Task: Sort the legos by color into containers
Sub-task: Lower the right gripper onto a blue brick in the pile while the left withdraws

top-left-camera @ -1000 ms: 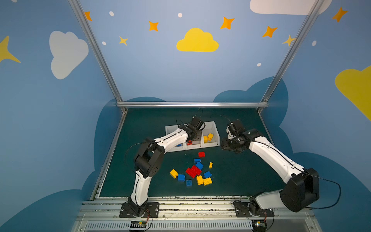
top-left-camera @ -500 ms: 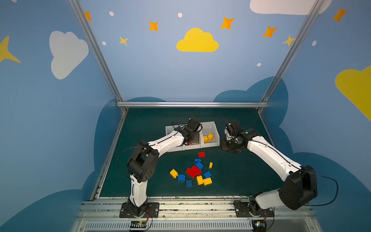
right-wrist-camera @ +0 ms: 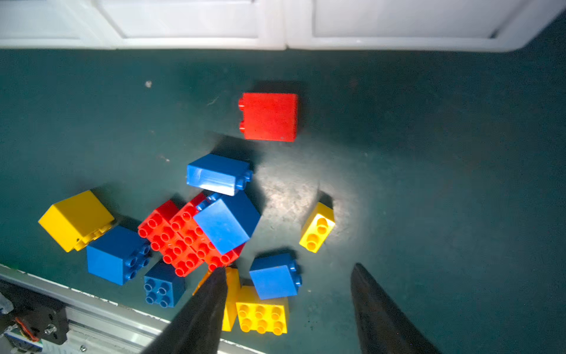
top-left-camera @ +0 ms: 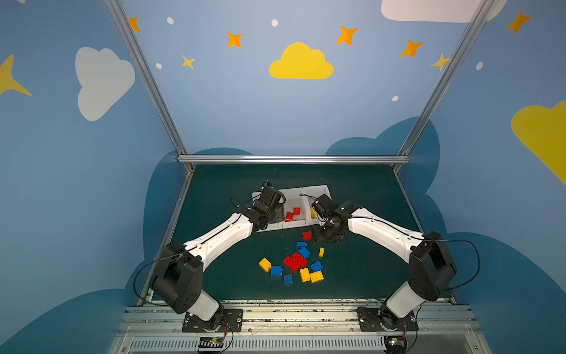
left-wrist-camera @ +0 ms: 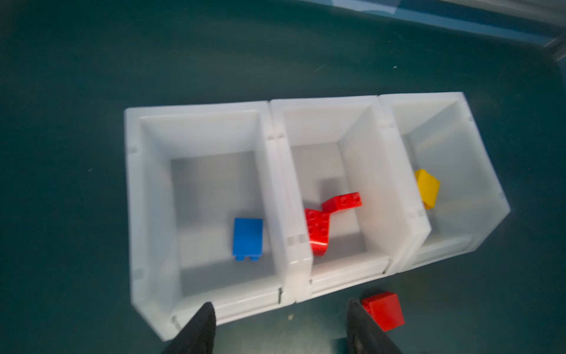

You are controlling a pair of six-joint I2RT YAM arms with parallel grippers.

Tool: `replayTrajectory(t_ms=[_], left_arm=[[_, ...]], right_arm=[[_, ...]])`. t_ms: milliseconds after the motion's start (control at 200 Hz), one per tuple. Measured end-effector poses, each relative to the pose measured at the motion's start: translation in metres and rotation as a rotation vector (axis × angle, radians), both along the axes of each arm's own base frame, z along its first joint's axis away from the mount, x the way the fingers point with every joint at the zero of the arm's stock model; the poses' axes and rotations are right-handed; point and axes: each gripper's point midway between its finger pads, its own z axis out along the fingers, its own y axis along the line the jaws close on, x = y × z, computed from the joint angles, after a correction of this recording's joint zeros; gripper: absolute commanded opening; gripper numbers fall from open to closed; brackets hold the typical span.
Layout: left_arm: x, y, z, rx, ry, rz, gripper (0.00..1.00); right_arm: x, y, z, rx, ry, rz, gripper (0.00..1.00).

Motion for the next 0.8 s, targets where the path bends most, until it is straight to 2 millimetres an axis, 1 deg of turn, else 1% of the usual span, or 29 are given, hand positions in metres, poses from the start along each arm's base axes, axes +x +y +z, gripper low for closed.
replayTrajectory(t_ms=[145,280,501,566,671,801], left_arm=[[-0.023,0.034,0.002,-0.008,-0.027,0.072,0.69],[-0.044,0.053,-0.004,-0.030,-0.037,0.113,0.69],[-0.070,0.069,-0.019,-0.058,-0.030,0.152,0.70],[-0.075,0.073,-0.022,-0.066,-0.030,0.161,0.70],[-0.083,0.077,-0.030,-0.076,-0.020,0.177,0.71],[-0.089,0.079,-0.037,-0.087,-0.004,0.191,0.71]], right_arm=[[-0.001,0.022,-0.007,-0.005,0.012,0.033,0.71],[0.001,0.038,-0.014,-0.009,0.023,0.043,0.73],[0.008,0.055,-0.030,-0.027,0.049,0.042,0.74],[0.010,0.058,-0.034,-0.034,0.057,0.037,0.73],[0.012,0.061,-0.040,-0.043,0.067,0.029,0.69],[0.012,0.061,-0.046,-0.056,0.082,0.017,0.66]])
